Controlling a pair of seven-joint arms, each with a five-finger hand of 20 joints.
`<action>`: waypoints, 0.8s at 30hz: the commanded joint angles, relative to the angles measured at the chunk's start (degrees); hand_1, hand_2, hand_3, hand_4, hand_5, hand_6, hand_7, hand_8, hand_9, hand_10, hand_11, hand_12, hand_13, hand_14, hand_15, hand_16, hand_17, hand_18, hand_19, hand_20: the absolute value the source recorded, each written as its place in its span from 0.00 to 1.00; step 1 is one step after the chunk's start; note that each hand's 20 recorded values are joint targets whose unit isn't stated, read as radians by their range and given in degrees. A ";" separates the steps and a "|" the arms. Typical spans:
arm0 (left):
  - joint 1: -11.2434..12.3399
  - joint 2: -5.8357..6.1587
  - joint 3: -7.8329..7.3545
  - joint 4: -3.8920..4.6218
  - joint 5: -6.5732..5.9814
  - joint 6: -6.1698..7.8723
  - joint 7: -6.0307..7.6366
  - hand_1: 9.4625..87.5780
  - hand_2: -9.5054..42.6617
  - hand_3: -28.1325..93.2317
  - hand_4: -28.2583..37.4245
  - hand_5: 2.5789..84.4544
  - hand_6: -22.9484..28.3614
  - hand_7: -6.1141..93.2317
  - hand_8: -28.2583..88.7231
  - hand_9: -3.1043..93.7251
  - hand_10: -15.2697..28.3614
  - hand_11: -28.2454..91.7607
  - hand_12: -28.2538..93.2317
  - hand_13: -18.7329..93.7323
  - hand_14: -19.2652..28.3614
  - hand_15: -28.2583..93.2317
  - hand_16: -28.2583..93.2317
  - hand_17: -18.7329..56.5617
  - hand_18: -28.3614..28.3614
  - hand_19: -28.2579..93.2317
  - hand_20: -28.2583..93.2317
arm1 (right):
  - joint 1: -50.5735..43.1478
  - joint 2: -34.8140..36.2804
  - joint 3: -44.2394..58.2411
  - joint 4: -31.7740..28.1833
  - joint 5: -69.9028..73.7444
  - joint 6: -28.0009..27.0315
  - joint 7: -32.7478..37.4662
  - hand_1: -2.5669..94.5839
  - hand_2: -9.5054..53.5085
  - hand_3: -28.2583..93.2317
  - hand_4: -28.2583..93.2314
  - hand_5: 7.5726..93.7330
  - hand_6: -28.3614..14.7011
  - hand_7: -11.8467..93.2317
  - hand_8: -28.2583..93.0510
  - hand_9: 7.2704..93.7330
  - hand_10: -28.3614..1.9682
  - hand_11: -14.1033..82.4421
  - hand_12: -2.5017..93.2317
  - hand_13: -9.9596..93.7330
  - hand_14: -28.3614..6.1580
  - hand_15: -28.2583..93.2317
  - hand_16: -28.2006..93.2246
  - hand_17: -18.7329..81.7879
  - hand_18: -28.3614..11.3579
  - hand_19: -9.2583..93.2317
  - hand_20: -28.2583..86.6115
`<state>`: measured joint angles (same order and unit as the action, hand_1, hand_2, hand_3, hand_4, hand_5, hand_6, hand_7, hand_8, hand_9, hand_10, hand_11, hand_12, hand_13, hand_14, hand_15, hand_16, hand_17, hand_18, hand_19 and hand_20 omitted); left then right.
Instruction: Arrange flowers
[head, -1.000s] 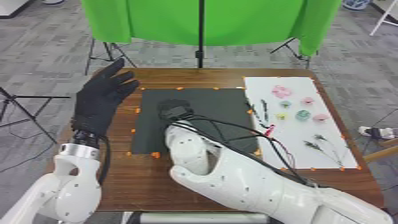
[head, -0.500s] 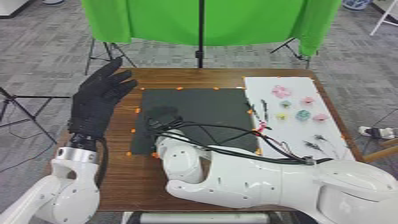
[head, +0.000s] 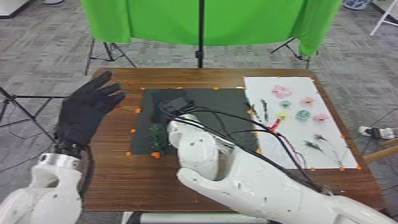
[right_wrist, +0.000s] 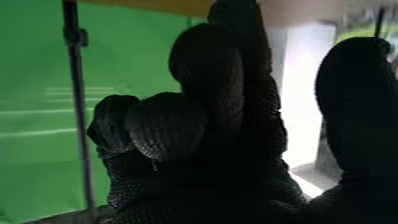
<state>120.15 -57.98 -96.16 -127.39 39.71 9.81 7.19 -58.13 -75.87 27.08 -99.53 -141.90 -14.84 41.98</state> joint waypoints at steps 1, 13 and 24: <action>8.09 -0.90 1.20 -0.41 -2.86 2.05 8.56 0.21 0.27 0.90 0.10 0.44 0.64 0.20 0.16 0.41 0.81 0.44 0.32 0.40 0.99 0.65 0.17 0.14 0.95 0.68 0.28 | -12.93 16.43 13.87 -12.08 11.54 11.72 7.41 0.33 0.08 0.81 0.01 0.87 0.60 0.28 0.14 0.88 0.45 0.58 0.21 0.82 0.42 0.86 0.36 0.55 0.02 1.00 0.62; 11.59 0.13 2.19 -0.47 -4.53 2.77 12.84 0.21 0.28 0.90 0.10 0.44 0.64 0.20 0.16 0.41 0.82 0.44 0.32 0.40 0.99 0.65 0.17 0.14 0.95 0.68 0.28 | -41.95 35.51 45.96 -24.45 14.66 25.84 16.59 0.35 0.08 0.84 0.01 0.72 0.56 0.26 0.14 0.75 0.35 0.54 0.20 0.72 0.37 0.86 0.34 0.47 0.04 0.98 0.55; 11.43 1.25 2.89 -0.22 -6.06 3.03 15.17 0.21 0.28 0.90 0.10 0.44 0.64 0.20 0.16 0.41 0.82 0.44 0.32 0.40 0.99 0.65 0.17 0.14 0.95 0.68 0.28 | -52.71 39.50 56.02 -20.91 12.46 15.51 21.95 0.36 0.05 0.85 0.01 0.64 0.58 0.25 0.14 0.69 0.32 0.55 0.20 0.69 0.36 0.87 0.33 0.43 0.03 0.96 0.56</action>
<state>131.13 -57.19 -93.61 -127.79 34.64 12.29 21.29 -105.49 -38.10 83.20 -123.11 -126.59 7.80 63.26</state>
